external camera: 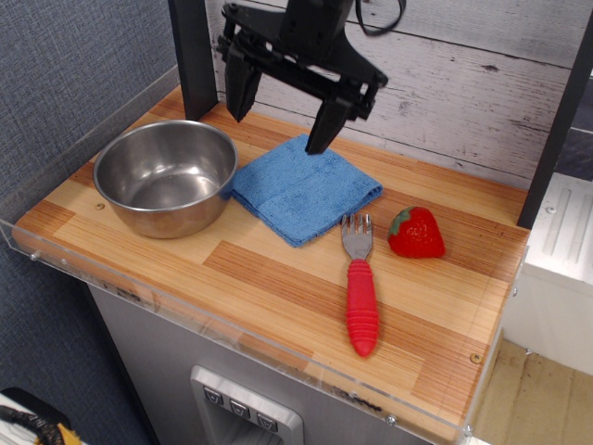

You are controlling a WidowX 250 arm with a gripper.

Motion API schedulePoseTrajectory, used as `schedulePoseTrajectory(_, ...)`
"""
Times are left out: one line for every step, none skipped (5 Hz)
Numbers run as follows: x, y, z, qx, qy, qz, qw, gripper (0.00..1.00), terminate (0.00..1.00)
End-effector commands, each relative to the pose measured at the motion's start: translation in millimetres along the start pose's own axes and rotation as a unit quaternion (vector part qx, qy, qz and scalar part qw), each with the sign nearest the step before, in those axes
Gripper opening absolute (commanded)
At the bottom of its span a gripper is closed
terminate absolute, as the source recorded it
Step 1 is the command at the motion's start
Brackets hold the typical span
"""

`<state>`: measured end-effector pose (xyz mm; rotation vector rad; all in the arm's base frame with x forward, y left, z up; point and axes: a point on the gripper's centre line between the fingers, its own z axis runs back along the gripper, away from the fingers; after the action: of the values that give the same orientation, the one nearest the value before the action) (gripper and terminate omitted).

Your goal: Put the towel at the front, over fork tangs.

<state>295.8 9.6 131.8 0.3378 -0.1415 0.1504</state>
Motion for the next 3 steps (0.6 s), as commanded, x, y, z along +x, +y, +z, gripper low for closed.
schedulePoseTrajectory(38.7,2.4,-27.1,-0.006,-0.029,0.044,0.9986,1.0,0.0)
schedulePoseTrajectory(53.2,-0.2,-42.2,0.002,-0.02,0.051,0.9985,1.0,0.0)
schedulePoseTrajectory(58.9,-7.5,-53.7,0.001,-0.01,0.054,0.9985,1.0,0.0)
